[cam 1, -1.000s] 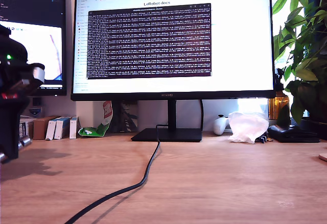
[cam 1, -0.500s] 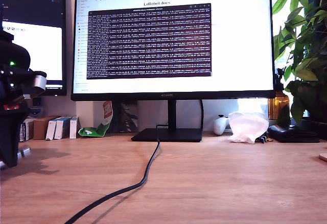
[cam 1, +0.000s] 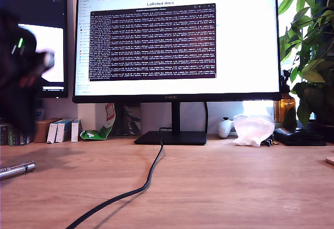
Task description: Pick the metallic laser pointer with your right arm, pass it to your left arm, then place it down to the left side of the table
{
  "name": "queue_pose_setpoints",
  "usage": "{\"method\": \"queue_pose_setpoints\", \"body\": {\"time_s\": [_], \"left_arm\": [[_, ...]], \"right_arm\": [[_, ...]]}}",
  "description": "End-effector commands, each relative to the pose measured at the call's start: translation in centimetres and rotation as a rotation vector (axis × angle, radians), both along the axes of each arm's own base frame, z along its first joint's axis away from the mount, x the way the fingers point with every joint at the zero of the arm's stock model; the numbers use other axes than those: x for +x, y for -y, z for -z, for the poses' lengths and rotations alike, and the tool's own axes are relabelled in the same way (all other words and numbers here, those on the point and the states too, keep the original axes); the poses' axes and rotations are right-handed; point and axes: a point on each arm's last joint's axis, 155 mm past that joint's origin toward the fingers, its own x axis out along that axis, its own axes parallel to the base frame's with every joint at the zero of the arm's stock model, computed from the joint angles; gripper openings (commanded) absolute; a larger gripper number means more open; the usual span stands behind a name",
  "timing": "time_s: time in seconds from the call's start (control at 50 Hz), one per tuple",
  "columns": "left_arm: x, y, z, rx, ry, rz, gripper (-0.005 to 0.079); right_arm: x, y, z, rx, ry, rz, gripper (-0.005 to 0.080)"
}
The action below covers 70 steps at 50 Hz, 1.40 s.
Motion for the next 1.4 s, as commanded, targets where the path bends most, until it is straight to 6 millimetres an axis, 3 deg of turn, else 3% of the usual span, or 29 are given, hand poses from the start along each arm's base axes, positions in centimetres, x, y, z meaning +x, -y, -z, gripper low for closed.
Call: {"method": "queue_pose_setpoints", "body": {"time_s": [0.0,0.14,0.28,0.34,0.5,0.6,0.76,0.94,1.16,1.24,1.38], "left_arm": [[0.7,0.0,-0.6,-0.003,0.016,0.011,-0.0016],[2.8,0.8,-3.6,-0.052,0.095,-0.016,-0.0019],[5.3,2.1,-7.0,-0.148,0.171,-0.085,-0.0019],[6.4,2.1,-8.1,-0.156,0.215,-0.097,-0.0019],[7.0,1.1,-10.2,-0.09,0.321,-0.081,-0.0019],[7.4,0.8,-12.7,-0.078,0.412,-0.094,-0.0019],[7.1,-0.8,-15.9,-0.012,0.52,-0.134,-0.0019],[6.0,-1.1,-17.9,-0.012,0.571,-0.145,-0.0019],[4.0,-0.6,-20.2,-0.035,0.67,-0.133,-0.0019],[3.1,-0.5,-21.2,-0.064,0.733,-0.168,-0.0019],[1.3,-0.9,-21.3,-0.036,0.847,-0.21,-0.0019]], "right_arm": [[0.1,-0.2,-0.2,0.009,0.014,-0.011,-0.0013],[0.1,-0.9,-1.8,0.056,0.065,-0.04,-0.0012],[0.3,-0.8,-4.2,0.216,0.121,-0.018,-0.0012],[0.8,0.6,-4.5,0.219,0.14,0.061,-0.0012],[0.9,5.3,-5.1,0.197,0.193,0.31,0.0003],[0.7,6.4,-5.6,0.129,0.219,0.363,0.0029],[0.6,7.4,-6.7,0.088,0.268,0.414,0.0037],[-0.1,9.6,-6.7,0.008,0.273,0.535,0.0038],[0.8,5.5,-6.9,0.184,0.272,0.314,0.0043],[0.8,5.5,-6.9,0.206,0.27,0.315,0.0043],[0.8,5.5,-7.2,0.252,0.28,0.317,0.0043]]}}
